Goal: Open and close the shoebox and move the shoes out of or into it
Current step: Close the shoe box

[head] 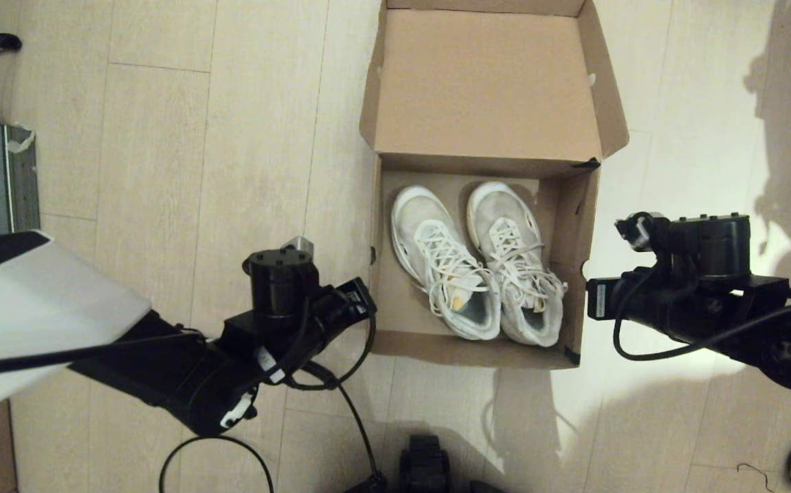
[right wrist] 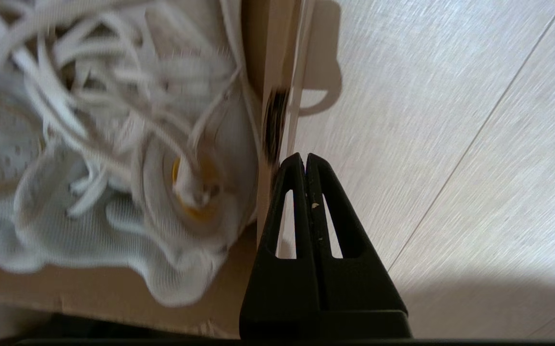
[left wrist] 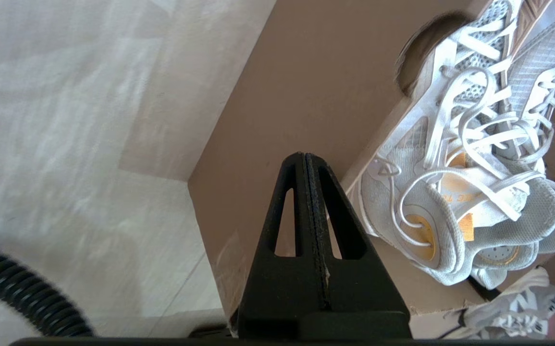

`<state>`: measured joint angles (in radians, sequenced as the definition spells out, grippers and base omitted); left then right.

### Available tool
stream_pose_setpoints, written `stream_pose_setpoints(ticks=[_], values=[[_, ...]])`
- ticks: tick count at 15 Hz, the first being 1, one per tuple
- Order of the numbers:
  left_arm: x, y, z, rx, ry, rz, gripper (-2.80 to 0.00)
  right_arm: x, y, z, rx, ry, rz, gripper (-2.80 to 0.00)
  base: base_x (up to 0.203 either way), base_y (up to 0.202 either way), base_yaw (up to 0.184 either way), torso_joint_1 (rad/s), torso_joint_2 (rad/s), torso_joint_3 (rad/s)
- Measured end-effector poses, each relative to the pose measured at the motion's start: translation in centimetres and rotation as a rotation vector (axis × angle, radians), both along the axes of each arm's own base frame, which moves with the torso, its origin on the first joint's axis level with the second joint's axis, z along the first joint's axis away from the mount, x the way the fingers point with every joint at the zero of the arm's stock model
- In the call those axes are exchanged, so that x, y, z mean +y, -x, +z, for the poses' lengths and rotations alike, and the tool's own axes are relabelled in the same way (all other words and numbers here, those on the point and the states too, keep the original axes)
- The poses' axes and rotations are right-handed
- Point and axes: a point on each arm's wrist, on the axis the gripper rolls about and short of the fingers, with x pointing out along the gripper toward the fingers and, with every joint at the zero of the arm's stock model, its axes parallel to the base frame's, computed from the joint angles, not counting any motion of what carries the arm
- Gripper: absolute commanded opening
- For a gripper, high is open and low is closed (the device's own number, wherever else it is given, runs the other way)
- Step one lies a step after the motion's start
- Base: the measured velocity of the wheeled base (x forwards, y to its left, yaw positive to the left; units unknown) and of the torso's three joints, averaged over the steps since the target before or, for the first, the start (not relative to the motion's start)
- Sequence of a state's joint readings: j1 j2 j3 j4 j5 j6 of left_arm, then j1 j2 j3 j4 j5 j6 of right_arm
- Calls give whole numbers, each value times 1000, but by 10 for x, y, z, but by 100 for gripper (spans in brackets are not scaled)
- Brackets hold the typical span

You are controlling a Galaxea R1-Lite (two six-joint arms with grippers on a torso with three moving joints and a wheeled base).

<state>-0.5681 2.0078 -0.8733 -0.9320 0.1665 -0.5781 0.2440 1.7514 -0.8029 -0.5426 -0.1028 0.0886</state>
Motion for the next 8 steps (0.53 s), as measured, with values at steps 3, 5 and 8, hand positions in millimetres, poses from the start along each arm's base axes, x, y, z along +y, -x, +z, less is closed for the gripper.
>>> stream_pose_setpoints(ticks=[3,5,8], values=[[1,5,-4,8,-7,0,-280,10,10,-9,17,-1,35,-280,0,0,0,0,0,0],[-1,11,-5,14,-12,-12,-280,15,17,-14,24,1,56,-280,0,0,0,0,0,0],[-4,28,-14,51,-39,-26,-280,19,32,-24,67,1,84,-280,0,0,0,0,0,0]])
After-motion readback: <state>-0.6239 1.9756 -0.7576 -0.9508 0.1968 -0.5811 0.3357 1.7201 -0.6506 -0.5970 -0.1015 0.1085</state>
